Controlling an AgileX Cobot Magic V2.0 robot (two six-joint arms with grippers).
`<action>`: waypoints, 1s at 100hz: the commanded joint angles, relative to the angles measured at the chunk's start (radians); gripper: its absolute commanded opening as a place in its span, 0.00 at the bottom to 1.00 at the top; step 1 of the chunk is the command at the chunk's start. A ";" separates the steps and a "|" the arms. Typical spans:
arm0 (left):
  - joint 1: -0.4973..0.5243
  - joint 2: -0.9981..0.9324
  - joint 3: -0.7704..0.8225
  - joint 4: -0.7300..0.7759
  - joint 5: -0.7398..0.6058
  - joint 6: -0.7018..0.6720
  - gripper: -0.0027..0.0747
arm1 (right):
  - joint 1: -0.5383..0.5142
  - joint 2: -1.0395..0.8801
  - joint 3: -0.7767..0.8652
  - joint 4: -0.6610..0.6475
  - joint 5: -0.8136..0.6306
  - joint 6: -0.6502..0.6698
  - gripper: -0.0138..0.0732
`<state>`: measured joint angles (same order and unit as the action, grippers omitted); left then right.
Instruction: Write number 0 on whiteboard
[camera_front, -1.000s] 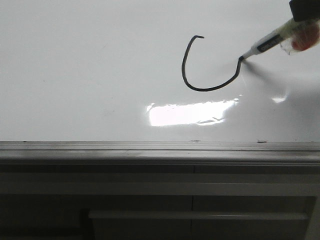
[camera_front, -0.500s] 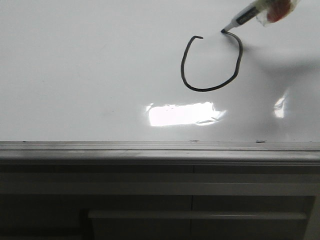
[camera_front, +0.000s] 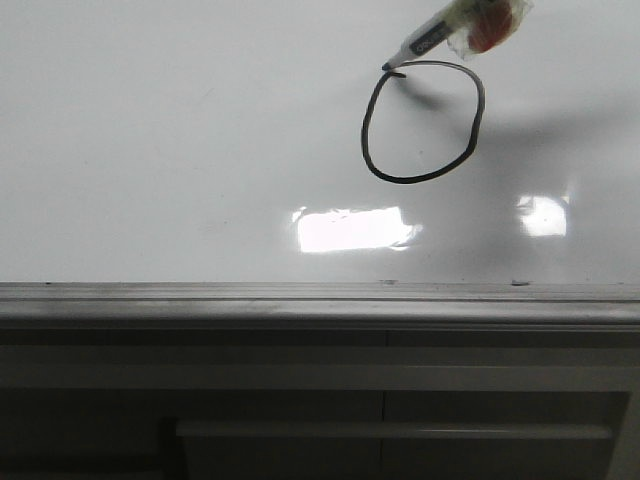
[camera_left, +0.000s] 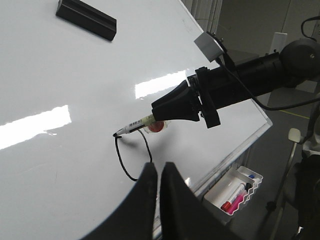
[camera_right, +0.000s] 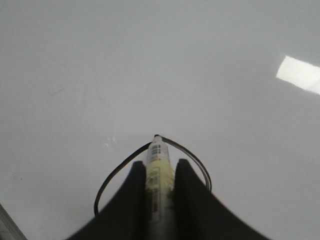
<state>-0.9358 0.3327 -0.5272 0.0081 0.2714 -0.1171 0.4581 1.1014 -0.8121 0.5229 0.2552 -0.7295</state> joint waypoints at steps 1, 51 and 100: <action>-0.001 0.007 -0.026 -0.008 -0.079 -0.010 0.01 | -0.003 -0.005 -0.021 -0.035 0.024 -0.012 0.10; -0.001 0.010 -0.028 0.024 -0.103 -0.010 0.01 | -0.001 -0.248 -0.237 -0.010 0.210 -0.013 0.10; -0.001 0.449 -0.448 -0.139 0.447 0.461 0.62 | 0.391 -0.078 -0.237 0.074 0.355 -0.106 0.10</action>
<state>-0.9358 0.7143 -0.8873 -0.0478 0.6961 0.2365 0.7682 0.9966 -1.0142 0.5632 0.6806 -0.8124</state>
